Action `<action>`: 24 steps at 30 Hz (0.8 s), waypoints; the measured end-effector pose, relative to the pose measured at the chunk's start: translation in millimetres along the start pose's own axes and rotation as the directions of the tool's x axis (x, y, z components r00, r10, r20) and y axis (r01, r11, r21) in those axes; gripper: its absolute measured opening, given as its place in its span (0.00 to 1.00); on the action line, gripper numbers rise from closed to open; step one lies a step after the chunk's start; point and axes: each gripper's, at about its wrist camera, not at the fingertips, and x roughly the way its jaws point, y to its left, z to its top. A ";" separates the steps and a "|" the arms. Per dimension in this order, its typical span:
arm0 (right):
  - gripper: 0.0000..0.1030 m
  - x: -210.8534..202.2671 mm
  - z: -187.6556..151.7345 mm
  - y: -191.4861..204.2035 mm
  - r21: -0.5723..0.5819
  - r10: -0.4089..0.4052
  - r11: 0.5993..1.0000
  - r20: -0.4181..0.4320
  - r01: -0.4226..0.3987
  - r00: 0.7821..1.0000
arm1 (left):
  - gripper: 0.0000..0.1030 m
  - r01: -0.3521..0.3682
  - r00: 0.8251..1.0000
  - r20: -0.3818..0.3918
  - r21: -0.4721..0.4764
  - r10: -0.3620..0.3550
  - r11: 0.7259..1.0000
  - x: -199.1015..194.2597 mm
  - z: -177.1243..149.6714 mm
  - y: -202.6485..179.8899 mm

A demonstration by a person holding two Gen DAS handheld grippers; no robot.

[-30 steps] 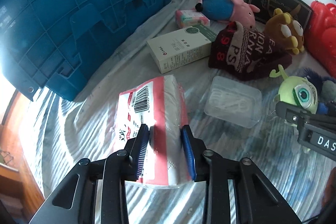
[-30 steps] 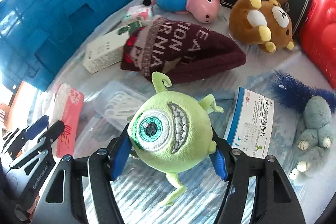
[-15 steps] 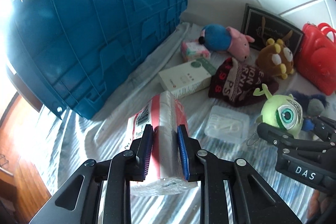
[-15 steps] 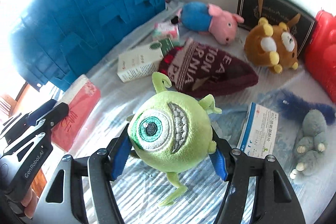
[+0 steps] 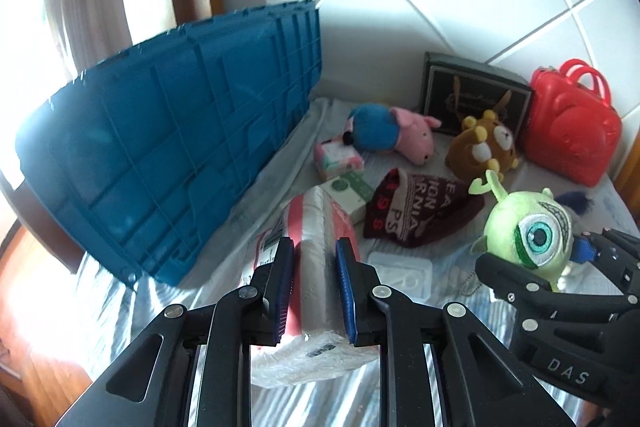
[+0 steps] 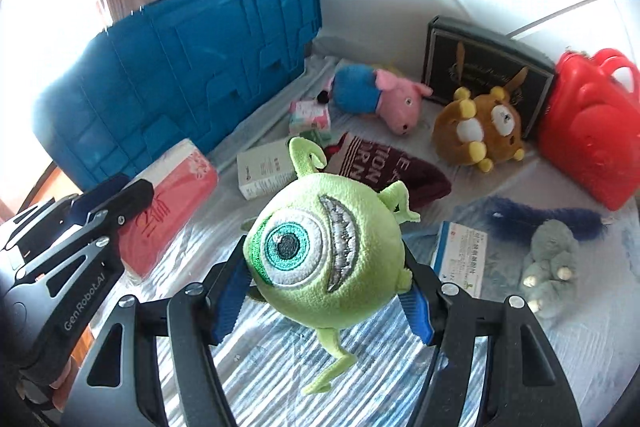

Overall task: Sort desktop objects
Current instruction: 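Lift and carry the tissue pack and green plush over the blue bin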

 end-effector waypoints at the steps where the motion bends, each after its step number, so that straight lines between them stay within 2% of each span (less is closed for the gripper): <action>1: 0.64 -5.4 2.1 4.0 0.010 -0.016 1.000 0.014 0.016 1.000 | 0.20 0.012 1.000 0.015 0.012 -0.013 1.000 -3.9 3.8 1.7; 6: 0.64 -32.2 12.7 23.8 0.063 -0.096 0.994 0.079 0.092 0.992 | 0.20 0.078 0.994 0.077 0.066 -0.083 0.995 -19.2 23.2 15.3; 12: 0.64 -62.3 23.0 48.8 0.143 -0.187 0.976 0.150 0.166 0.971 | 0.19 0.149 0.971 0.165 0.161 -0.175 0.976 -43.8 50.0 37.4; 17: 0.64 -83.6 39.3 67.7 0.168 -0.233 0.965 0.206 0.201 0.950 | 0.19 0.160 0.954 0.226 0.175 -0.198 0.972 -58.2 71.8 53.7; 21: 0.64 -94.5 58.8 82.9 0.147 -0.234 0.968 0.255 0.202 0.938 | 0.19 0.147 0.941 0.282 0.156 -0.187 0.977 -71.0 94.5 67.4; 24: 0.64 -101.4 74.8 98.3 0.129 -0.233 0.971 0.291 0.203 0.928 | 0.19 0.144 0.925 0.333 0.137 -0.182 0.980 -81.6 112.6 83.6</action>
